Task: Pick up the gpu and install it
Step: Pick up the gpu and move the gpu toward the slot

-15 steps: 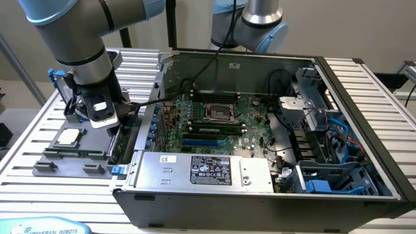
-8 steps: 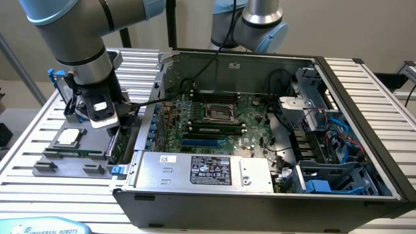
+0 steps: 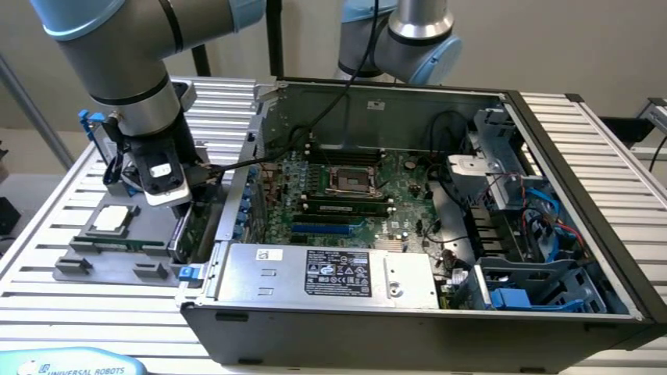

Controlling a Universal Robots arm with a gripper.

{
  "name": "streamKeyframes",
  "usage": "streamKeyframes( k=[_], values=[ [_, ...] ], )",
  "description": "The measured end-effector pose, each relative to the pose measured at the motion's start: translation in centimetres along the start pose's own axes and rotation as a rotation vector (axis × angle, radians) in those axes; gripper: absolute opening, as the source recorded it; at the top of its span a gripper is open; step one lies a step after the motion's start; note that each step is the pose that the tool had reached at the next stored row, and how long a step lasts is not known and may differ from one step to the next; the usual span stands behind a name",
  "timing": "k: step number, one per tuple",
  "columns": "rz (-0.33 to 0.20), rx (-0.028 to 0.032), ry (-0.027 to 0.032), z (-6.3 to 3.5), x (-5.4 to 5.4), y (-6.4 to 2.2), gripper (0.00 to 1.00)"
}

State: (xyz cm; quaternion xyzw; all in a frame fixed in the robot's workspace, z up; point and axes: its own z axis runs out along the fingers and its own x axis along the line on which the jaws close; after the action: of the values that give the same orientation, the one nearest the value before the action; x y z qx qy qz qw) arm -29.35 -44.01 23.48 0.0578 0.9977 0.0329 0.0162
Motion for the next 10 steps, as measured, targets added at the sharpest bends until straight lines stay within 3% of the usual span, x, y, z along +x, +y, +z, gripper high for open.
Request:
streamKeyframes(
  k=[10],
  values=[
    [0.000,0.0000,0.0000,0.00,0.01,0.00,0.27]
  ],
)
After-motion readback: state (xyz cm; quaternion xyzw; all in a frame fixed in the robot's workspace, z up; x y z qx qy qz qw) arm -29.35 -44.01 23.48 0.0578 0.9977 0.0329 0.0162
